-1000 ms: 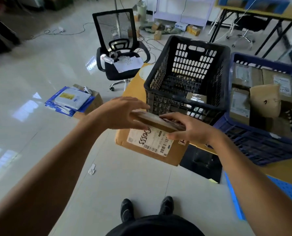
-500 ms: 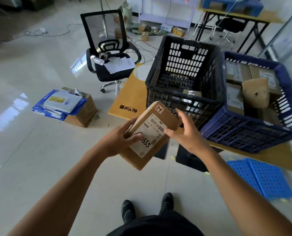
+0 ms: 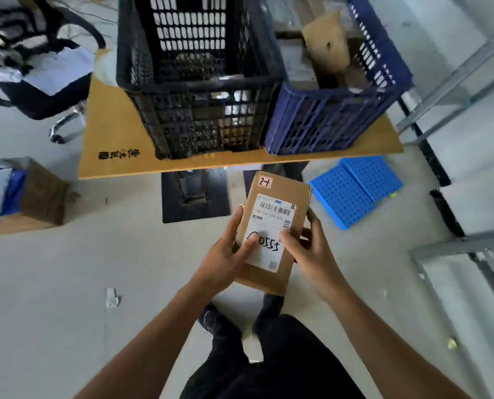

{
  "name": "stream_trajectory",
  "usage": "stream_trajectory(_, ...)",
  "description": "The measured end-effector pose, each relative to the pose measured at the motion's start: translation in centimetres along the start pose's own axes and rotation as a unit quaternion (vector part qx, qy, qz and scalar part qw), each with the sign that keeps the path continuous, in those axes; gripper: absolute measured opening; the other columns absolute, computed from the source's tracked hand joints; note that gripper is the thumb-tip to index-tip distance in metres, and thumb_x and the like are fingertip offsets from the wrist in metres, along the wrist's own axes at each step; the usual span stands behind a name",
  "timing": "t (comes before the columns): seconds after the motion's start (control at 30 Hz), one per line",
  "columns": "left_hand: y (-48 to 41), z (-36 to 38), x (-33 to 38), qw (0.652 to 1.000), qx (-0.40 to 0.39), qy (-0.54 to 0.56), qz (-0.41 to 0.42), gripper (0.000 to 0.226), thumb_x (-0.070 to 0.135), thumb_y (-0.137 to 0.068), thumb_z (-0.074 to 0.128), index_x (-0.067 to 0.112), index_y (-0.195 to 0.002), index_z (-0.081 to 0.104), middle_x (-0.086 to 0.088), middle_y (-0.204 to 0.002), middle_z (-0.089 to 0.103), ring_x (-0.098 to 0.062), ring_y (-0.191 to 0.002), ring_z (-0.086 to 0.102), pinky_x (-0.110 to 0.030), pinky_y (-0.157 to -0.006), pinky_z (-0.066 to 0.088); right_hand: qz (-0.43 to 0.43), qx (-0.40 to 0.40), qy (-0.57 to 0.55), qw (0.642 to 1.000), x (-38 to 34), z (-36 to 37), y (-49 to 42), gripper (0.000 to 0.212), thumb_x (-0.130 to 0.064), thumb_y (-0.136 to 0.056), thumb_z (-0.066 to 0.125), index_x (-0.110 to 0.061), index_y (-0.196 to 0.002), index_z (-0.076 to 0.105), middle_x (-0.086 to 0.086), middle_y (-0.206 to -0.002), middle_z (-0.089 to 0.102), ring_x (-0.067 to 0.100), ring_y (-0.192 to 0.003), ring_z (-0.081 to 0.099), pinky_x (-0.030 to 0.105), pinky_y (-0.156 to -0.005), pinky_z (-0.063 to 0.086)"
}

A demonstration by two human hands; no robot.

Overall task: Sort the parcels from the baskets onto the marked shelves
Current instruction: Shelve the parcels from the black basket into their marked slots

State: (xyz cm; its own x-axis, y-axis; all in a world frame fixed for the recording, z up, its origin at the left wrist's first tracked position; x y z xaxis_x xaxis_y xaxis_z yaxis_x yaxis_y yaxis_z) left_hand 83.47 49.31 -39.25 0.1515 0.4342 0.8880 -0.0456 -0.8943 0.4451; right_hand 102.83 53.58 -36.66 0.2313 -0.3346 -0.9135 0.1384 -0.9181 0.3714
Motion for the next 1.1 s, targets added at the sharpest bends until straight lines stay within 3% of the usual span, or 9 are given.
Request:
stream_trajectory(0.17, -1.0, 8.3, 1.5, 0.992, -0.109, -0.07, -0.005, 0.073, 0.091, -0.077, 0.047, 0.076, -0.142, 0.017, 0.017, -0.132, 0.065, -0.014, -0.119, 0.066, -0.045, -0.101, 0.056, 0.024, 0.108, -0.036, 0.993, 4.1, -8.8, 4.8, 0.084, -0.045, -0.084, 0.08, -0.043, -0.155, 0.034, -0.009, -0.123, 0.071, 0.007, -0.107, 0.073, 0.026, -0.08, 0.062)
stream_trajectory(0.23, -1.4, 10.9, 2.3, 0.981, -0.111, -0.16, 0.007, 0.072, 0.092, -0.08, 0.036, 0.068, -0.147, 0.023, 0.009, -0.147, 0.057, -0.019, -0.133, 0.057, -0.045, -0.109, 0.048, 0.026, 0.149, -0.052, 0.987, 5.8, -12.4, 6.9, 0.089, -0.049, -0.08, 0.081, -0.043, -0.155, 0.033, -0.015, -0.117, 0.072, 0.005, -0.106, 0.072, 0.022, -0.078, 0.061)
stream_trajectory(0.37, -1.7, 16.6, 4.0, 0.935, -0.087, -0.333, 0.083, 0.06, 0.071, -0.098, 0.037, 0.049, -0.153, 0.031, 0.008, -0.162, 0.038, -0.02, -0.147, 0.037, -0.043, -0.117, 0.03, 0.031, 0.22, -0.096, 0.97, 9.9, -19.7, 11.9, 0.084, -0.036, -0.086, 0.082, -0.039, -0.155, 0.034, -0.016, -0.113, 0.074, 0.008, -0.104, 0.073, 0.022, -0.077, 0.061)
stream_trajectory(0.57, 0.2, 29.7, 8.5, 0.842, -0.127, -0.478, 0.214, 0.076, 0.075, -0.092, 0.023, 0.04, -0.159, 0.026, 0.007, -0.17, 0.019, -0.023, -0.159, 0.006, -0.054, -0.126, 0.009, 0.018, 0.31, -0.148, 0.939, 13.9, -30.5, 20.9, 0.086, -0.033, -0.085, 0.085, -0.04, -0.155, 0.035, -0.01, -0.115, 0.073, 0.01, -0.106, 0.073, 0.027, -0.08, 0.062)
stream_trajectory(0.8, 3.9, 46.1, 15.8, 0.76, -0.185, -0.501, 0.37, 0.082, 0.074, -0.092, 0.024, 0.03, -0.161, 0.023, 0.003, -0.169, 0.024, -0.027, -0.158, 0.005, -0.051, -0.128, 0.004, -0.017, 0.41, -0.154, 0.899, 15.1, -41.8, 31.1, 0.088, -0.031, -0.086, 0.083, -0.033, -0.158, 0.032, 0.001, -0.121, 0.071, 0.018, -0.111, 0.072, 0.04, -0.085, 0.064)
stream_trajectory(1.1, 6.6, 63.3, 22.5, 0.664, -0.253, -0.471, 0.522, 0.077, 0.073, -0.095, 0.024, 0.031, -0.16, 0.021, 0.004, -0.17, 0.018, -0.023, -0.158, -0.001, -0.048, -0.126, -0.002, -0.036, 0.525, -0.143, 0.838, 16.4, -53.3, 40.1, 0.087, -0.029, -0.089, 0.082, -0.036, -0.158, 0.03, 0.0, -0.126, 0.071, 0.018, -0.112, 0.073, 0.04, -0.079, 0.065)
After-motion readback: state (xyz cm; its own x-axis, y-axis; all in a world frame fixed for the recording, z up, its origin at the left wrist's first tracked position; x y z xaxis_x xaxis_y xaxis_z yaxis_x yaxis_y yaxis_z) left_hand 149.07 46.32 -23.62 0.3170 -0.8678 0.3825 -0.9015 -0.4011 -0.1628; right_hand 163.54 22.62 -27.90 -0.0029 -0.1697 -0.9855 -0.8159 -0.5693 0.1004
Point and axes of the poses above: each hand's wrist, its own y-axis away from the middle knuckle, its own z-axis out of the palm, x = y × z, the point moved 5 cm from there along -y, towards the middle knuckle
